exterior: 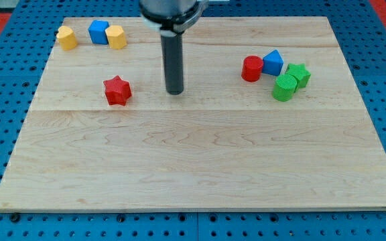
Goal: Slide the red star near to the heart
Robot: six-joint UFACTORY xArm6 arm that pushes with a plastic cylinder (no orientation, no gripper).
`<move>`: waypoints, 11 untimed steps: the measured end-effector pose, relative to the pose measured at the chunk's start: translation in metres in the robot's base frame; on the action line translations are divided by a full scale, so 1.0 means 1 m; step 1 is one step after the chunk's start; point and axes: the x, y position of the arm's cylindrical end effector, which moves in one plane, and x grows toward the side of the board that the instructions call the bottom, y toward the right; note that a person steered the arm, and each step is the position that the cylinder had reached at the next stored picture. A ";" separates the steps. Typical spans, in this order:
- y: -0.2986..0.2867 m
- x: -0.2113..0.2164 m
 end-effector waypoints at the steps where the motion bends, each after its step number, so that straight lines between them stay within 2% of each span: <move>1: -0.068 -0.025; 2: -0.097 -0.030; 3: -0.098 0.009; 5: -0.172 -0.086; 6: -0.171 -0.058; 7: -0.116 0.011; 8: -0.098 0.068; 9: -0.187 0.052; 10: -0.189 -0.015; 11: -0.166 -0.074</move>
